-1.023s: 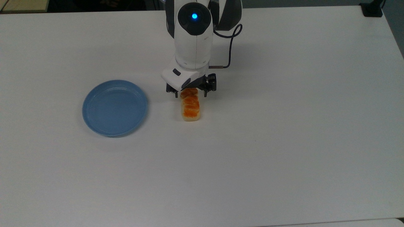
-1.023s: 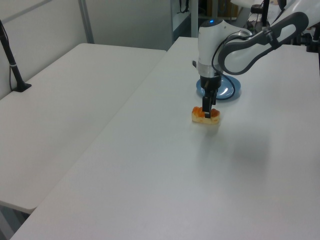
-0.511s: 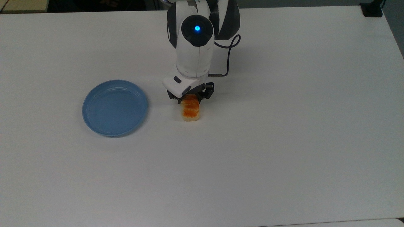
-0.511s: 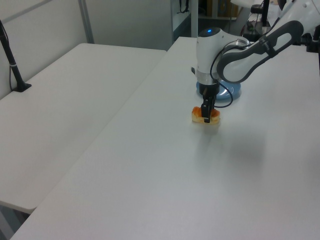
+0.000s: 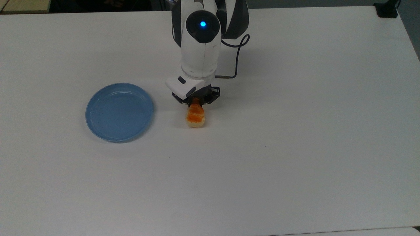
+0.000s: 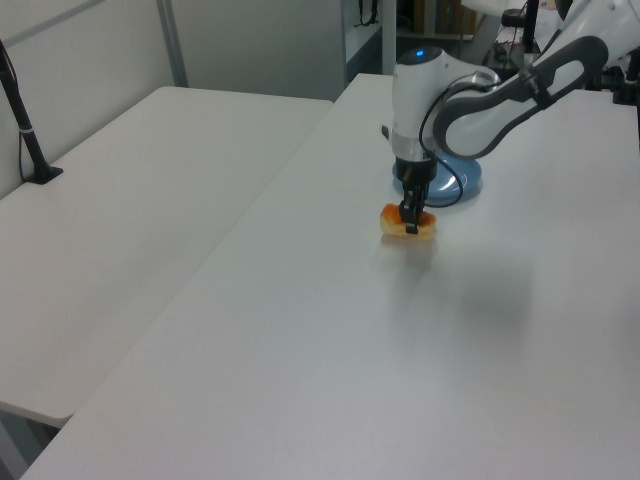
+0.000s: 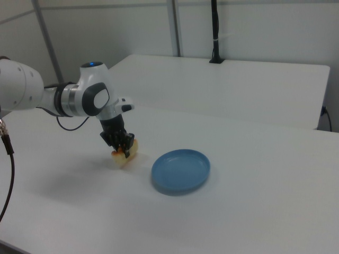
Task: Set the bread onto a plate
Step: 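Carry the bread roll over the blue plate and lower it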
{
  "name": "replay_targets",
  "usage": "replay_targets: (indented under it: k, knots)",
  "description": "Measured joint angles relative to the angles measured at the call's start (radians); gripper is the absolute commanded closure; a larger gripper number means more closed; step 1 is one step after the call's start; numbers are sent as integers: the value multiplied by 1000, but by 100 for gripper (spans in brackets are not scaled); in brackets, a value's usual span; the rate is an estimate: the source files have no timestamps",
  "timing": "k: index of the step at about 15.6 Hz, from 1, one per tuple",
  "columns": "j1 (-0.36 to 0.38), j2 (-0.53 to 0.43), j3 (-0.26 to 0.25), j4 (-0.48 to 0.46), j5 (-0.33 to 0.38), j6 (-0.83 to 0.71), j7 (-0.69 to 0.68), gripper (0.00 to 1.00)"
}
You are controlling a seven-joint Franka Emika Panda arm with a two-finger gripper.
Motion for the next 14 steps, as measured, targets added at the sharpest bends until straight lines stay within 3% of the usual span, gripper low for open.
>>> replay_targets:
  k: [6,14]
  knots:
    - [-92,-72,-5,31,0,0,4,69]
    - [-235,-54,-18,59,0,0,12,70]
